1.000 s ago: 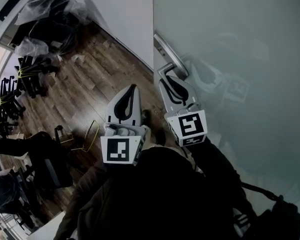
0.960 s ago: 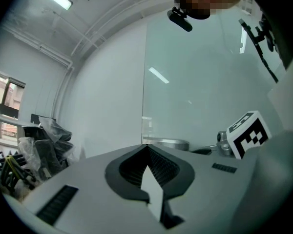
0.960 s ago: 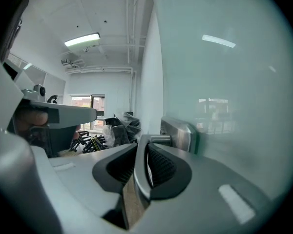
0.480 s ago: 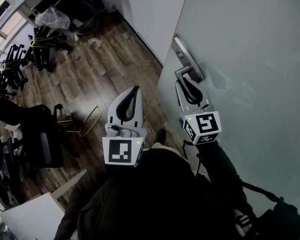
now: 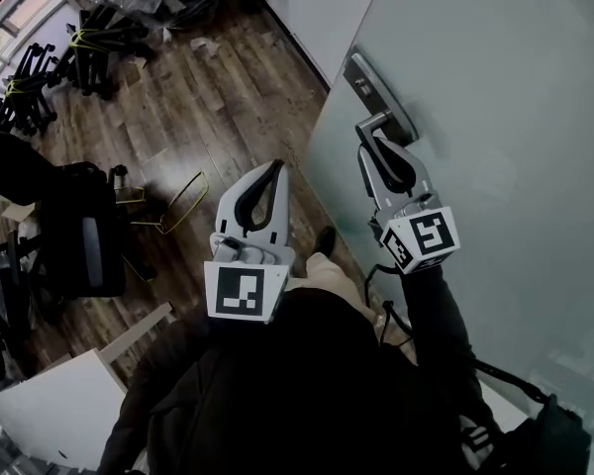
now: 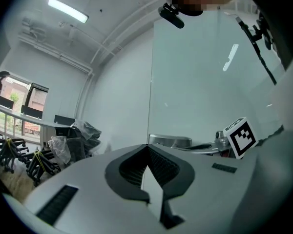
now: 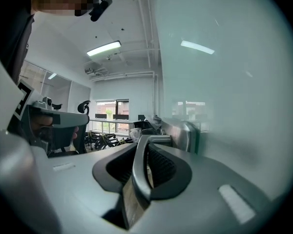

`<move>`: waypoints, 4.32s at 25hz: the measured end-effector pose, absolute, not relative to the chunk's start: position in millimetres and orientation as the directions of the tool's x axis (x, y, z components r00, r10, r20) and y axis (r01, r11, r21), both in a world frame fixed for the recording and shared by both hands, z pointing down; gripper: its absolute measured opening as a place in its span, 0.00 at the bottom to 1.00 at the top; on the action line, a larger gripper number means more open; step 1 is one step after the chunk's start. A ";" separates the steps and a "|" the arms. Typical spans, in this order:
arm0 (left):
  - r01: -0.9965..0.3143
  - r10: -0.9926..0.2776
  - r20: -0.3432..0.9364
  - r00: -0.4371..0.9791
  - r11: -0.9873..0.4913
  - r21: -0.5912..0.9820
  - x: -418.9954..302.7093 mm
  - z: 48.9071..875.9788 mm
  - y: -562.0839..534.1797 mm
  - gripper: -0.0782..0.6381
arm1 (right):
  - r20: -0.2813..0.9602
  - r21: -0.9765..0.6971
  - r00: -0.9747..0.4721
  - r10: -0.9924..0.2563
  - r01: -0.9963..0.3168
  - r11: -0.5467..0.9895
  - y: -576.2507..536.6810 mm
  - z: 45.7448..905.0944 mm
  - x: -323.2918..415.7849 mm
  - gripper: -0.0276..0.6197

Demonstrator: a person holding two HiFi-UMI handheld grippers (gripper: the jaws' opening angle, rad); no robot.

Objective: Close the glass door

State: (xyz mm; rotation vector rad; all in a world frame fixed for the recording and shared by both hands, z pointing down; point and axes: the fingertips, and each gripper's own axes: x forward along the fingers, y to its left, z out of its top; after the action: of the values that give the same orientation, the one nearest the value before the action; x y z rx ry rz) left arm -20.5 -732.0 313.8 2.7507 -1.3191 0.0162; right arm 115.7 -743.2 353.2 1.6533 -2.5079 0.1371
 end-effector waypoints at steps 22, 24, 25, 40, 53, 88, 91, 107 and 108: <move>-0.904 -0.904 0.038 0.427 -0.426 0.023 -121.7 306.4 -606.7 0.10 | 0.184 0.006 -0.601 -0.778 -0.791 0.612 -641.6 349.2 -31.1 0.15; -0.918 -0.917 0.044 0.397 -0.396 0.022 -132.0 309.7 -587.6 0.10 | 0.181 0.003 -0.620 -0.764 -0.776 0.631 -629.4 350.1 -43.5 0.15; -0.925 -0.924 0.044 0.380 -0.379 0.020 -137.8 311.1 -576.7 0.10 | 0.179 0.002 -0.631 -0.754 -0.767 0.642 -622.0 350.5 -50.6 0.15; -0.975 -0.975 0.042 0.220 -0.219 0.024 -228.1 321.3 -469.5 0.10 | 0.179 0.004 -0.709 -0.682 -0.693 0.721 -534.4 356.1 -144.7 0.15; -0.988 -0.988 0.031 0.154 -0.153 0.032 -242.6 308.6 -442.0 0.10 | 0.206 -0.015 -0.754 -0.624 -0.640 0.768 -520.7 355.0 -156.6 0.15; -0.999 -0.997 0.057 -0.052 0.052 -0.004 -296.9 280.1 -243.1 0.10 | 0.198 -0.026 -0.884 -0.423 -0.437 0.899 -348.3 330.9 -251.4 0.15; -0.996 -0.994 0.066 -0.092 0.092 0.000 -294.2 281.5 -228.0 0.10 | 0.201 -0.027 -0.893 -0.403 -0.416 0.909 -341.2 326.3 -255.8 0.15; -0.990 -0.989 0.052 -0.139 0.140 0.030 -338.4 290.5 -126.6 0.10 | 0.198 -0.063 -0.930 -0.310 -0.328 0.943 -260.5 334.2 -291.7 0.15; -0.990 -0.989 0.050 -0.136 0.138 0.034 -341.4 290.8 -119.2 0.10 | 0.197 -0.063 -0.932 -0.304 -0.322 0.945 -253.9 335.4 -293.8 0.15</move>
State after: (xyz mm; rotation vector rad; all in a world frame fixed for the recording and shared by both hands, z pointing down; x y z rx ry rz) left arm -341.4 -119.2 290.8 2.0249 -2.3236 0.0113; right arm -293.8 -253.9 335.4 0.4735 -2.9147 0.1398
